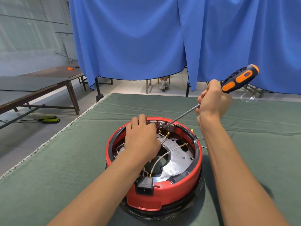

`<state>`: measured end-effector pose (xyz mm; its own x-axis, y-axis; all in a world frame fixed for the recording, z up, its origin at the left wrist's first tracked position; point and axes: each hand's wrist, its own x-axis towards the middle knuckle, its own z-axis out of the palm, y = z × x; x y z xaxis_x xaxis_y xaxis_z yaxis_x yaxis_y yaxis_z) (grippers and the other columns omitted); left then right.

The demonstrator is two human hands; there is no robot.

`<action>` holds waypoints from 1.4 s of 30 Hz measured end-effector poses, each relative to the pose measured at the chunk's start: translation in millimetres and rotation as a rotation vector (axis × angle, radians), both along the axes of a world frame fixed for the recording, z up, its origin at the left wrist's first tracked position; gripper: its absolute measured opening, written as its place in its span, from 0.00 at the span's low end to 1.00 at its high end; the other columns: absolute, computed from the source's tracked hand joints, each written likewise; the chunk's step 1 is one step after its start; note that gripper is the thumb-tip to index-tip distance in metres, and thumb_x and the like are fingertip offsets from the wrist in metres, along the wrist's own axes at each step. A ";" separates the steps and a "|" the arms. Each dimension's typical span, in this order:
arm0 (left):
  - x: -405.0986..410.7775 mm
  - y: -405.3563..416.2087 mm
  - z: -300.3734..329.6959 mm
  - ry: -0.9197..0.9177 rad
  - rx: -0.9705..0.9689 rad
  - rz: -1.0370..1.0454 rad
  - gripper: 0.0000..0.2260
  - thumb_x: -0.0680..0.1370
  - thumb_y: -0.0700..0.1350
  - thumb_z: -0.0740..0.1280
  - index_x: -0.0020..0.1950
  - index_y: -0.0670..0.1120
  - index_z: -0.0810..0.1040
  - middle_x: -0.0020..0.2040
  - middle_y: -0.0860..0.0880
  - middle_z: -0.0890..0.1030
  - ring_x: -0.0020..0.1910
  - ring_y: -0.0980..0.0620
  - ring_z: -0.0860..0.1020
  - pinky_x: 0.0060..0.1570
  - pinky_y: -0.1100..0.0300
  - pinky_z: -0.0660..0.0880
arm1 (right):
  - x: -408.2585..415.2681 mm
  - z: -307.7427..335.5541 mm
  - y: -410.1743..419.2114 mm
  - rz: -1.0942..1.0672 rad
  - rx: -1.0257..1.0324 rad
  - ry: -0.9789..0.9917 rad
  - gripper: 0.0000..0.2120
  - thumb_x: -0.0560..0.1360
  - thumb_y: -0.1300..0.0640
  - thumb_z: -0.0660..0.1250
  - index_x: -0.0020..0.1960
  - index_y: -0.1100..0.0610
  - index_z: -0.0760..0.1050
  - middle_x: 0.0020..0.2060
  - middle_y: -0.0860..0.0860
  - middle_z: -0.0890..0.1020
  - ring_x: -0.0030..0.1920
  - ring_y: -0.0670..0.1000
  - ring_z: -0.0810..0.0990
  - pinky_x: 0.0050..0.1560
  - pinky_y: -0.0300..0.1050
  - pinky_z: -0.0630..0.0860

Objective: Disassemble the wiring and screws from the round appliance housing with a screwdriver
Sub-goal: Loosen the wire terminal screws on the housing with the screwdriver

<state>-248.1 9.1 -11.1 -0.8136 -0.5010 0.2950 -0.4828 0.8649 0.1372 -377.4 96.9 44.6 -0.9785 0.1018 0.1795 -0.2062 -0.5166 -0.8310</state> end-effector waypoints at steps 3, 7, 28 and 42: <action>-0.4 -0.2 0.3 0.011 0.009 0.002 0.14 0.76 0.47 0.64 0.61 0.48 0.74 0.67 0.47 0.63 0.67 0.45 0.61 0.66 0.51 0.59 | 0.2 -0.3 1.0 -0.002 -0.009 -0.017 0.14 0.70 0.60 0.62 0.28 0.54 0.62 0.18 0.46 0.65 0.19 0.46 0.62 0.22 0.35 0.58; -0.7 -1.0 0.2 0.016 0.012 0.009 0.14 0.76 0.47 0.64 0.61 0.48 0.73 0.67 0.47 0.63 0.66 0.45 0.61 0.65 0.52 0.59 | 6.8 1.7 2.5 -0.028 -0.028 0.034 0.14 0.69 0.60 0.62 0.27 0.55 0.62 0.18 0.46 0.64 0.20 0.48 0.62 0.23 0.35 0.58; 0.6 -0.2 -0.2 0.015 0.009 -0.009 0.12 0.76 0.48 0.63 0.59 0.51 0.78 0.66 0.47 0.64 0.65 0.44 0.62 0.65 0.50 0.59 | 33.2 2.3 -1.5 0.058 0.036 0.336 0.10 0.65 0.60 0.60 0.27 0.59 0.63 0.17 0.47 0.63 0.18 0.47 0.61 0.22 0.33 0.59; -1.9 0.2 1.7 0.014 0.000 0.014 0.13 0.76 0.47 0.64 0.60 0.46 0.72 0.65 0.46 0.64 0.64 0.44 0.62 0.64 0.51 0.61 | 2.5 6.3 -3.6 -0.004 0.058 0.100 0.13 0.69 0.60 0.61 0.28 0.55 0.61 0.19 0.48 0.65 0.20 0.49 0.63 0.23 0.34 0.58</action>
<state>-250.0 9.3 -9.4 -0.8024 -0.5122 0.3062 -0.4928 0.8581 0.1441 -374.9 93.2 50.9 -0.9551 0.0924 0.2815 -0.2912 -0.4672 -0.8348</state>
